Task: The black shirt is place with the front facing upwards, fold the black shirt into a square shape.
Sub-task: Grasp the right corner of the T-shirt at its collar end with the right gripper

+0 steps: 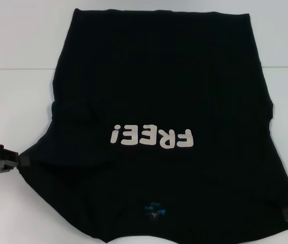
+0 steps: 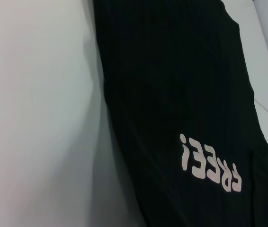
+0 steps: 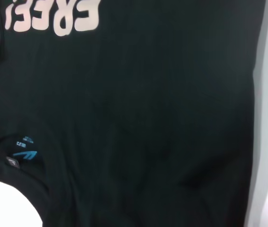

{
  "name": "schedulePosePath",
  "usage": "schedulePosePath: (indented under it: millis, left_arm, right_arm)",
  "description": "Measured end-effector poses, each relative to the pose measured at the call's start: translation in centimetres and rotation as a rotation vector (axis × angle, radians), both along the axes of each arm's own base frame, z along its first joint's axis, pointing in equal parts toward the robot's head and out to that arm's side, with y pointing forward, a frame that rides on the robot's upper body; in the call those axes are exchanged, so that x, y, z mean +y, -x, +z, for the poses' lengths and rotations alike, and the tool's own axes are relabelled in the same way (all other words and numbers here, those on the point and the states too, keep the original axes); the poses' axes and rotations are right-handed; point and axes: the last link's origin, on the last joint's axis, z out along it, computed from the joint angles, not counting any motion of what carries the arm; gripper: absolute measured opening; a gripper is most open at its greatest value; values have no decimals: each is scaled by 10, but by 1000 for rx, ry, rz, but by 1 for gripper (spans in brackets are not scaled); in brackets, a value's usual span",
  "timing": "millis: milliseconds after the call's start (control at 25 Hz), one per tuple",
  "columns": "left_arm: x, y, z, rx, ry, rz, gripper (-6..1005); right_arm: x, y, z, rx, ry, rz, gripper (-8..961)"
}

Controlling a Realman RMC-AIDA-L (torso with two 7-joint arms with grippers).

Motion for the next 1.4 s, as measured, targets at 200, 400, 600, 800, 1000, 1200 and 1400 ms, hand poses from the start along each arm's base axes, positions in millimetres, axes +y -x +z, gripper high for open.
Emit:
schedulePosePath:
  millis: [200, 400, 600, 800, 1000, 1200, 1400]
  left_arm:
    - [-1, 0, -1, -3, 3, -1, 19]
    - [-2, 0, -1, -4, 4, 0, 19]
    - [-2, 1, -1, -4, 4, 1, 19]
    - [-2, 1, -1, -4, 4, 1, 19]
    - [-2, 0, -1, -6, 3, -1, 19]
    - [-2, 0, -1, -7, 2, -3, 19]
    - [-2, 0, -1, -9, 3, -4, 19]
  right_arm:
    - [0, -1, 0, -12, -2, 0, 802]
    - [1, 0, -1, -11, -1, 3, 802]
    - [1, 0, -2, -10, -1, 4, 801]
    - [1, 1, -3, -8, 1, 5, 799]
    - [2, 2, -5, -5, 2, 8, 797]
    - [2, 3, -6, -2, 5, 12, 795]
    - [2, 5, -10, 5, 11, 16, 793]
